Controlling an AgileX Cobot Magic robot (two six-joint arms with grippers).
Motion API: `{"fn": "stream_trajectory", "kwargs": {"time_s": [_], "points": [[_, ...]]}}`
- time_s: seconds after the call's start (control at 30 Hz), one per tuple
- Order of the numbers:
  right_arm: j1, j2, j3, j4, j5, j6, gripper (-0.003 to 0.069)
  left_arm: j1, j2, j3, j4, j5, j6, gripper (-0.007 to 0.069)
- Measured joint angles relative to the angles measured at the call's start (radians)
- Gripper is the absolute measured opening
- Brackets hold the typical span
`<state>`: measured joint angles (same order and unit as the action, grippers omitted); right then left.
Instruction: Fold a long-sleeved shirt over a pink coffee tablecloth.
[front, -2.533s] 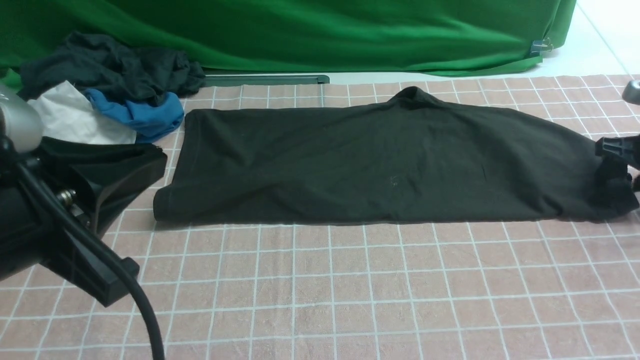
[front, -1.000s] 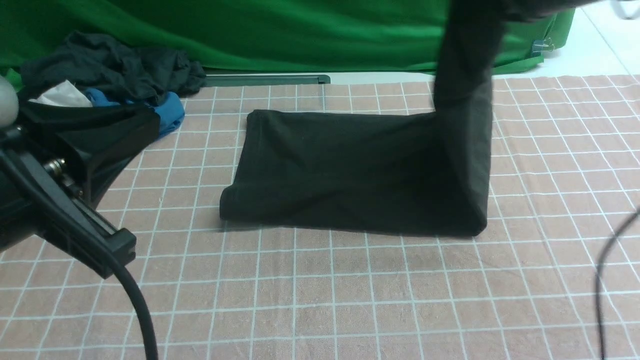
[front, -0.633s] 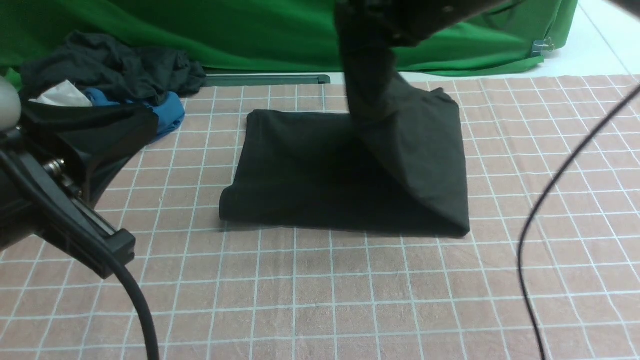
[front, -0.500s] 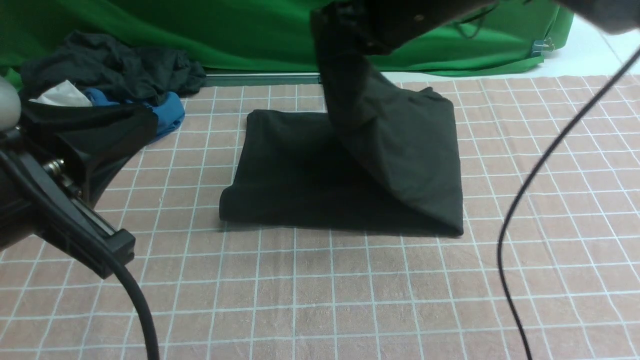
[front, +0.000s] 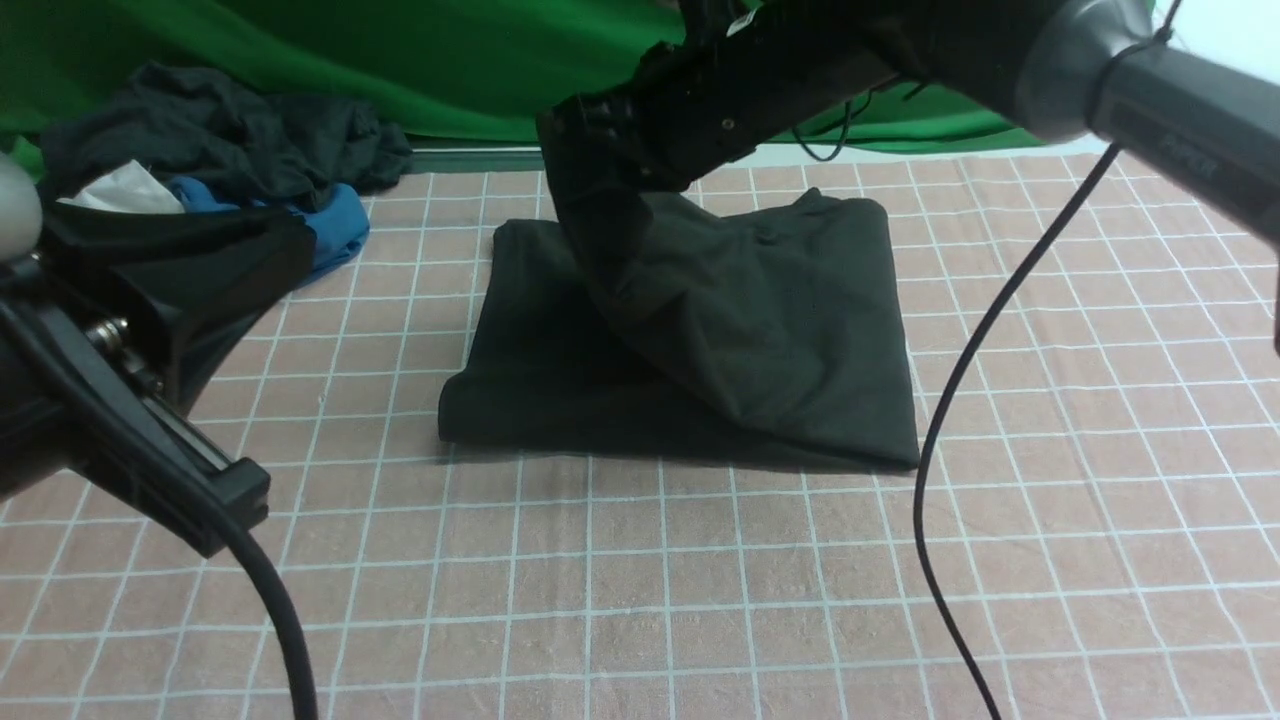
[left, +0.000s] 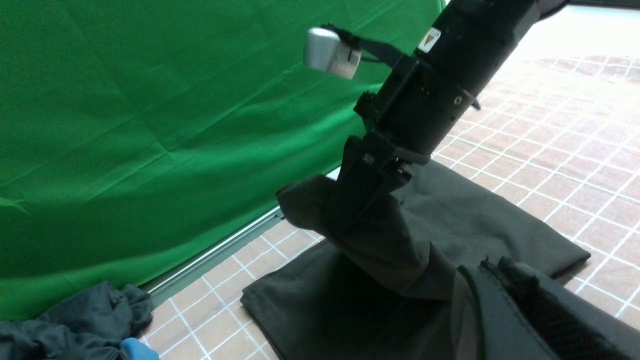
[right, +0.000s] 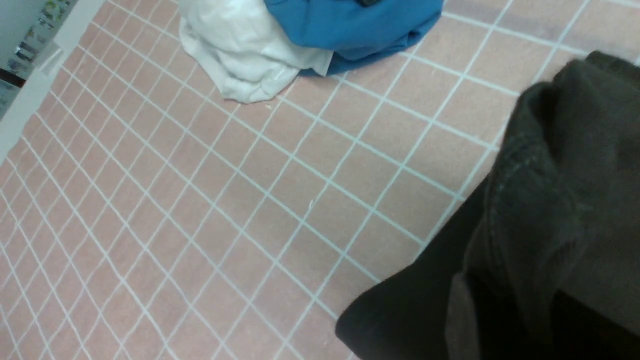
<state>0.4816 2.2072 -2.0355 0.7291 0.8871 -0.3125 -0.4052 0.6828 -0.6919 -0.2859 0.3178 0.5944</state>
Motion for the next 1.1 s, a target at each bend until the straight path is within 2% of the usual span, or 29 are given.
{"fn": "stream_trajectory", "kwargs": {"time_s": [0.07, 0.13, 0.2, 0.3, 0.33, 0.37, 0.43, 0.5, 0.53, 0.57, 0.6, 0.63, 0.67, 0.73, 0.77, 0.83, 0.97, 1.1], "points": [[0.007, 0.005, 0.0, 0.007, -0.021, 0.017, 0.0071, 0.0, 0.0, 0.0, 0.0, 0.0, 0.0, 0.0017], [0.02, 0.016, 0.0, 0.021, -0.06, 0.029, 0.0144, 0.0, 0.0, 0.0, 0.0, 0.0, 0.0, 0.0017], [0.033, 0.021, 0.0, 0.044, -0.078, 0.041, 0.0248, 0.0, 0.0, 0.0, 0.0, 0.004, 0.0, 0.0017], [0.056, 0.027, -0.001, 0.11, -0.093, 0.042, 0.0467, 0.0, 0.0, 0.0, 0.0, 0.02, 0.0, 0.0017], [0.056, 0.027, -0.001, 0.114, -0.093, 0.042, 0.0467, 0.0, 0.0, 0.0, 0.0, 0.021, 0.0, 0.0017], [0.059, 0.02, -0.002, 0.133, -0.081, 0.038, 0.0522, 0.0, 0.0, 0.0, 0.0, 0.026, 0.0, 0.0017], [0.058, 0.004, -0.007, 0.132, -0.043, 0.017, 0.054, 0.0, 0.0, 0.0, 0.0, 0.03, 0.0, 0.0017], [0.049, -0.03, -0.014, 0.087, 0.018, 0.0, 0.0505, 0.0, 0.0, 0.0, 0.0, 0.03, 0.0, 0.0017], [0.045, -0.046, -0.019, 0.052, 0.043, -0.005, 0.0474, 0.0, 0.0, 0.0, 0.0, 0.03, 0.0, 0.0017], [0.037, -0.073, -0.022, -0.018, 0.076, -0.008, 0.0414, 0.0, 0.0, 0.0, 0.0, 0.031, 0.0, 0.0017], [0.034, -0.082, -0.022, -0.032, 0.081, -0.008, 0.0402, 0.0, 0.0, 0.0, 0.0, 0.031, 0.0, 0.0017], [0.024, -0.111, -0.026, -0.174, 0.123, -0.005, 0.0289, 0.0, 0.0, 0.0, 0.0, 0.031, 0.0, 0.0017], [0.022, -0.116, -0.027, -0.19, 0.126, 0.002, 0.0276, 0.0, 0.0, 0.0, 0.0, 0.031, 0.0, 0.0017], [0.014, -0.127, -0.016, -0.367, 0.142, 0.082, 0.0118, 0.0, 0.0, 0.0, 0.0, 0.031, 0.0, 0.0017], [0.013, -0.122, -0.005, -0.394, 0.137, 0.099, 0.0077, 0.0, 0.0, 0.0, 0.0, 0.031, 0.0, 0.0017], [0.018, -0.094, 0.047, -0.418, 0.086, 0.124, 0.0036, 0.0, 0.0, 0.0, 0.0, 0.031, 0.0, 0.0017], [0.064, -0.013, 0.109, -0.419, -0.028, 0.141, 0.0021, 0.0, 0.0, 0.0, 0.005, 0.03, 0.0, 0.0017], [0.111, 0.049, 0.121, -0.417, 0.0, 0.149, 0.002, 0.0, 0.0, 0.0, 0.004, 0.026, 0.0, 0.0017]]}}
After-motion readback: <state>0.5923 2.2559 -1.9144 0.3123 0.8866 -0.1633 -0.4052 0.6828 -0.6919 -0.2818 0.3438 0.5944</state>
